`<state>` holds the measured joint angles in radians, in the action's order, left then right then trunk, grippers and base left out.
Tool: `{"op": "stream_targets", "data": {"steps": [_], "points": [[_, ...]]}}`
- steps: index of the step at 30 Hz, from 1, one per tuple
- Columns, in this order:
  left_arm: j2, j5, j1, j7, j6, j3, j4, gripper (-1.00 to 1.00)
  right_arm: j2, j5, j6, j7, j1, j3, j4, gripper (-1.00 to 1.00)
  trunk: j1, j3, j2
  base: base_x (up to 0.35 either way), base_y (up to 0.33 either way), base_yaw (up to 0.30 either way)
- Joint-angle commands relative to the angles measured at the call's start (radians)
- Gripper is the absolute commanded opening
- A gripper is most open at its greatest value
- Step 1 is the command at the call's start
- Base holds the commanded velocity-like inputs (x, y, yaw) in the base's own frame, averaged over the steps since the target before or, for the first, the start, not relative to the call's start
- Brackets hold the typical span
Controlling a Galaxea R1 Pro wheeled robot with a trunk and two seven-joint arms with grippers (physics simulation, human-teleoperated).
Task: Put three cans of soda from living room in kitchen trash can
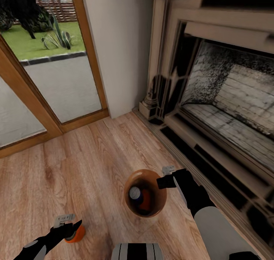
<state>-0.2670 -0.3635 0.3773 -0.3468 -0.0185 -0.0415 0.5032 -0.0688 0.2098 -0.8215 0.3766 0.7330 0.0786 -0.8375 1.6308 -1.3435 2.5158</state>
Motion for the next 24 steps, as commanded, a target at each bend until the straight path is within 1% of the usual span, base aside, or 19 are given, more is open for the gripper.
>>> {"op": "stream_targets", "data": {"steps": [1,12,24], "points": [[0.000,0.000,0.000,0.000,0.000,0.000,0.000,1.00,0.000,-0.022,-0.005,0.005,0.000,0.000,0.000,-1.00,0.000,-0.004,0.000,0.002,0.000,0.000],[-0.001,0.000,0.000,0.000,0.001,0.000,0.001,1.00,-0.002,-0.021,-0.005,0.001,0.000,0.000,0.000,-1.00,0.005,-0.046,0.003,0.000,0.000,0.000],[0.000,0.000,0.000,0.000,0.002,0.000,0.001,1.00,-0.003,-0.021,-0.005,-0.001,-0.004,0.001,0.000,-1.00,0.005,-0.046,0.003,-0.001,0.000,0.000]]}}
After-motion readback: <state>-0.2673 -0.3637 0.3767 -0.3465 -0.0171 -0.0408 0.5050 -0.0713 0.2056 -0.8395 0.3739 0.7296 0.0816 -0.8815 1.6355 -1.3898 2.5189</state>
